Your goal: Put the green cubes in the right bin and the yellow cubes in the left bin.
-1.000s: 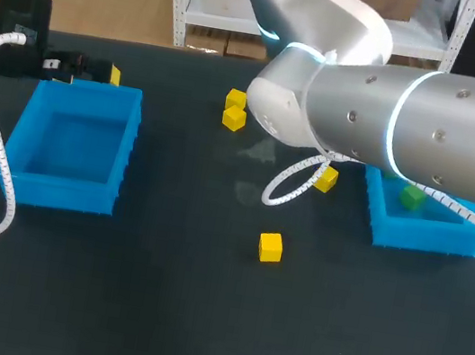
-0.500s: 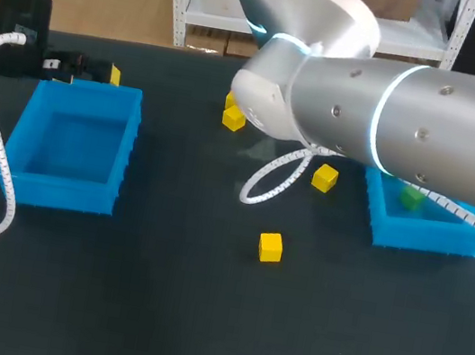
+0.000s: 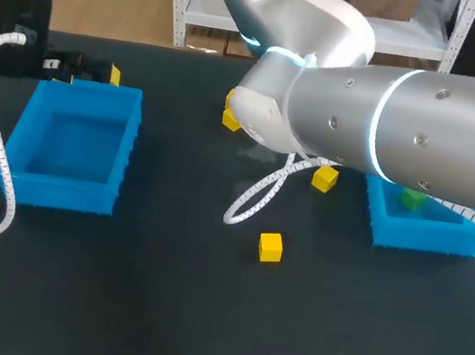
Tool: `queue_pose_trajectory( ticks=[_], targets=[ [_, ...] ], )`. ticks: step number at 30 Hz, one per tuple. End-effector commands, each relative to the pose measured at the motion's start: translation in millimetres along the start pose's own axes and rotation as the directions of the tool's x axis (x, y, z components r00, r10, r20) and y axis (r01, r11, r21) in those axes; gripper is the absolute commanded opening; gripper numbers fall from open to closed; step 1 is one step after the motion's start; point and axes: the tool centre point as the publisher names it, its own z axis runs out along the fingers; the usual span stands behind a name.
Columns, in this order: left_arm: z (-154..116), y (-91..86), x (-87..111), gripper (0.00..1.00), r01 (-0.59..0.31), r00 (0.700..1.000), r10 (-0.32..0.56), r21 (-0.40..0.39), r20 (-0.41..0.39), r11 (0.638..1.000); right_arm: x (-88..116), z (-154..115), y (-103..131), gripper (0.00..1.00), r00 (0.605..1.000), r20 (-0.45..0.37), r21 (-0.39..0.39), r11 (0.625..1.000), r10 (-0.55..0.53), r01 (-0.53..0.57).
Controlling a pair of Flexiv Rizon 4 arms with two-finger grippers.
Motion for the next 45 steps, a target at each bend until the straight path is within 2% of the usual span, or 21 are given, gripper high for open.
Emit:
queue_pose_trajectory(
  ticks=[1, 9, 16, 45],
  targets=[
    [0, 2.6, 1.7, 1.0, -0.002, 1.0, 0.002, 0.012, 0.007, 1.0, -2, 3, -15, 1.0, 0.998, 0.01, -0.04, 0.997, 0.065, -0.065],
    [0, 2.6, 1.7, 1.0, -0.002, 1.0, 0.002, 0.012, 0.007, 1.0, -15, 9, -13, 1.0, 0.99, 0.021, -0.045, 0.989, 0.139, -0.138],
    [0, 2.6, 1.7, 1.0, -0.002, 1.0, 0.002, 0.012, 0.007, 1.0, -15, 16, -1, 1.0, 0.98, 0.023, -0.049, 0.979, 0.2, -0.199],
    [0, 2.6, 1.7, 1.0, -0.002, 1.0, 0.002, 0.012, 0.007, 1.0, -28, 45, -1, 1.0, 0.957, 0.014, 0.004, 0.957, 0.291, -0.291]
  ],
)
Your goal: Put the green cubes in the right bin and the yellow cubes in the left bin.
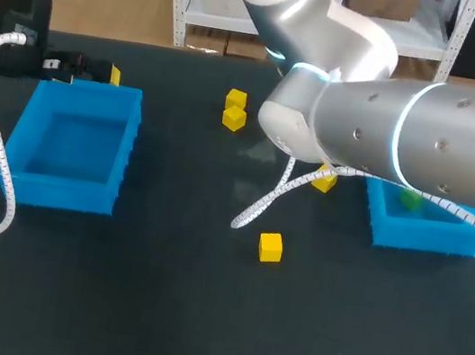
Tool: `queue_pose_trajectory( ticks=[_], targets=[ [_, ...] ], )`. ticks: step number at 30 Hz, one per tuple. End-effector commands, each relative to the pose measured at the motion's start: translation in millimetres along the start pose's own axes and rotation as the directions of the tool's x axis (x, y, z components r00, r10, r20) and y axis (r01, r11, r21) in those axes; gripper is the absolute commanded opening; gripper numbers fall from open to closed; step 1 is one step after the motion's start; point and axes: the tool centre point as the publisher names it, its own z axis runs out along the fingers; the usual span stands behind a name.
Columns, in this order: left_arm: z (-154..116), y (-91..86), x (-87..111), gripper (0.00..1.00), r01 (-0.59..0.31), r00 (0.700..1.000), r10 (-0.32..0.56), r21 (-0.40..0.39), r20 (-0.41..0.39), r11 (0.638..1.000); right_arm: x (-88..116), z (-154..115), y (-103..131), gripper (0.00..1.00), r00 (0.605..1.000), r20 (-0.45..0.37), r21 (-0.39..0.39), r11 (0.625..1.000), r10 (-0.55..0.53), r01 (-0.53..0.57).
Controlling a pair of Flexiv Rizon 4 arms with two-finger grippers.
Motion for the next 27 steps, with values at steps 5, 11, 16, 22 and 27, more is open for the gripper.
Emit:
queue_pose_trajectory(
  ticks=[5, 11, 16, 22, 27],
  targets=[
    [0, 2.6, 1.7, 1.0, -0.002, 1.0, 0.002, 0.012, 0.007, 1.0, -5, 10, 5, 1.0, 1.0, 0.0, 0.009, 1.0, 0.021, -0.021],
    [0, 2.6, 1.7, 1.0, -0.002, 1.0, 0.002, 0.012, 0.007, 1.0, -9, 14, 3, 1.0, 0.999, 0.003, 0.016, 0.999, 0.037, -0.037],
    [0, 2.6, 1.7, 1.0, -0.002, 1.0, 0.002, 0.012, 0.007, 1.0, -12, 19, 2, 1.0, 0.999, 0.005, 0.024, 0.999, 0.046, -0.046],
    [0, 2.6, 1.7, 1.0, -0.002, 1.0, 0.002, 0.012, 0.007, 1.0, -10, 22, 4, 1.0, 0.999, 0.004, 0.027, 0.998, 0.05, -0.05],
    [0, 2.6, 1.7, 1.0, -0.002, 1.0, 0.002, 0.012, 0.007, 1.0, -9, 26, 6, 1.0, 0.998, 0.002, 0.031, 0.997, 0.066, -0.066]
  ],
)
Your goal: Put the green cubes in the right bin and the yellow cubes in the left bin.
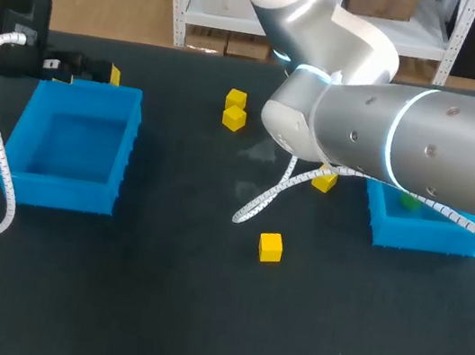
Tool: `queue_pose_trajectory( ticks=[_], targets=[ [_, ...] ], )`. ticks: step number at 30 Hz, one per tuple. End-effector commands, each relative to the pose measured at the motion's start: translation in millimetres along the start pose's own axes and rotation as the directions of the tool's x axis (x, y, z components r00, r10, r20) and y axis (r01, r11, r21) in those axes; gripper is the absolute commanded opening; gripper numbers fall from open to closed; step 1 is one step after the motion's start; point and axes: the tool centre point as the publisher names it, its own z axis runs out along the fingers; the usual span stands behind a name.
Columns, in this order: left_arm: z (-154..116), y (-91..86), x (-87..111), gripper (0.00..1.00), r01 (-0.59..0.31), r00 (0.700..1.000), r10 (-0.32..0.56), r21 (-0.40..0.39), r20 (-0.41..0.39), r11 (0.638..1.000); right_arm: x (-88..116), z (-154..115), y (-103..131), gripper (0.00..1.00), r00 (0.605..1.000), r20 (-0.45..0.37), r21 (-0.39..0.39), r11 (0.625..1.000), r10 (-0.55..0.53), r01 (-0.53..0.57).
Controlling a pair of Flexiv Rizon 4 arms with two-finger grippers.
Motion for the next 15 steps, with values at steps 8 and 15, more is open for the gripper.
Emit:
queue_pose_trajectory(
  ticks=[8, 15],
  targets=[
    [-0.4, 2.6, 1.7, 1.0, -0.002, 1.0, 0.002, 0.012, 0.007, 1.0, 1.0, 6.3, 7.2, 1.0, 0.999, -0.001, 0.003, 0.999, 0.033, -0.033],
    [-0.4, 2.6, 1.7, 1.0, -0.002, 1.0, 0.002, 0.012, 0.007, 1.0, -4.2, 7.7, 7.4, 1.0, 0.999, 0.006, 0.01, 0.999, 0.049, -0.049]
  ],
)
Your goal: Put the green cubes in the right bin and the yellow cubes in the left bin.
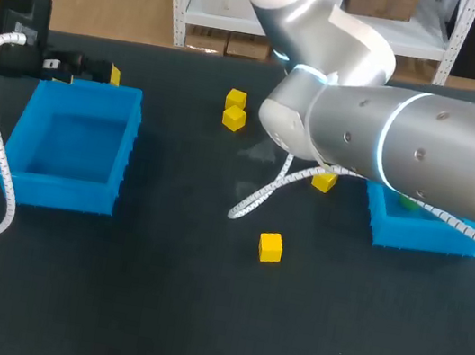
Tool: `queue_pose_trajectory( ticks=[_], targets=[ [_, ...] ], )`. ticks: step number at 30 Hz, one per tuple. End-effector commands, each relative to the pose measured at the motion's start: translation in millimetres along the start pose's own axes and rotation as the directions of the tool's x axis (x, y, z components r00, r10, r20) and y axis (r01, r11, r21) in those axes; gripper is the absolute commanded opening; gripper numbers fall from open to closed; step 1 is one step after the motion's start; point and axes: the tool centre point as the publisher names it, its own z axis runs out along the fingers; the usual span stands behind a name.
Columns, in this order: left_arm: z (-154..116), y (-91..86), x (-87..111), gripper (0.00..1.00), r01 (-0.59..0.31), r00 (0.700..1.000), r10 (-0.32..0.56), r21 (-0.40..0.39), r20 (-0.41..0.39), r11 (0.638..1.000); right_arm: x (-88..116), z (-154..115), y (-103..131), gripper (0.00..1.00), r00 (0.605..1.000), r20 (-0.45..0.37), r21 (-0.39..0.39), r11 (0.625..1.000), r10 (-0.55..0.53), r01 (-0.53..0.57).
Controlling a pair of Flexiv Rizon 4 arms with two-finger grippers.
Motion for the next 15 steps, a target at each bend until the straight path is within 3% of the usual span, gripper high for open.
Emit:
queue_pose_trajectory(
  ticks=[1, 6, 8, 9, 10, 11, 15],
  targets=[
    [-0.4, 2.6, 1.7, 1.0, -0.002, 1.0, 0.002, 0.012, 0.007, 1.0, -1.6, 1.7, 0.8, 1.0, 1.0, -0.001, 0.006, 1.0, 0.007, -0.007],
    [-0.4, 2.6, 1.7, 1.0, -0.002, 1.0, 0.002, 0.012, 0.007, 1.0, -2.5, 5.8, 1.6, 1.0, 1.0, 0.002, 0.01, 1.0, 0.01, -0.01],
    [-0.4, 2.6, 1.7, 1.0, -0.002, 1.0, 0.002, 0.012, 0.007, 1.0, -2.5, 6.2, 1.9, 0.88, 1.0, 0.002, 0.011, 1.0, 0.011, -0.011],
    [-0.4, 2.6, 1.7, 1.0, -0.002, 1.0, 0.002, 0.012, 0.007, 1.0, -2.3, 6.1, 2.3, 0.77, 1.0, 0.003, 0.012, 1.0, 0.011, -0.011],
    [-0.4, 2.6, 1.7, 1.0, -0.002, 1.0, 0.002, 0.012, 0.007, 1.0, -2.1, 6.0, 2.5, 0.55, 1.0, 0.003, 0.012, 1.0, 0.012, -0.012],
    [-0.4, 2.6, 1.7, 1.0, -0.002, 1.0, 0.002, 0.012, 0.007, 1.0, -1.7, 5.6, 2.6, 0.47, 1.0, 0.004, 0.012, 1.0, 0.014, -0.014],
    [-0.4, 2.6, 1.7, 1.0, -0.002, 1.0, 0.002, 0.012, 0.007, 1.0, -1.3, 5.4, 2.9, 0.4, 1.0, 0.006, 0.011, 1.0, 0.017, -0.017]
  ],
)
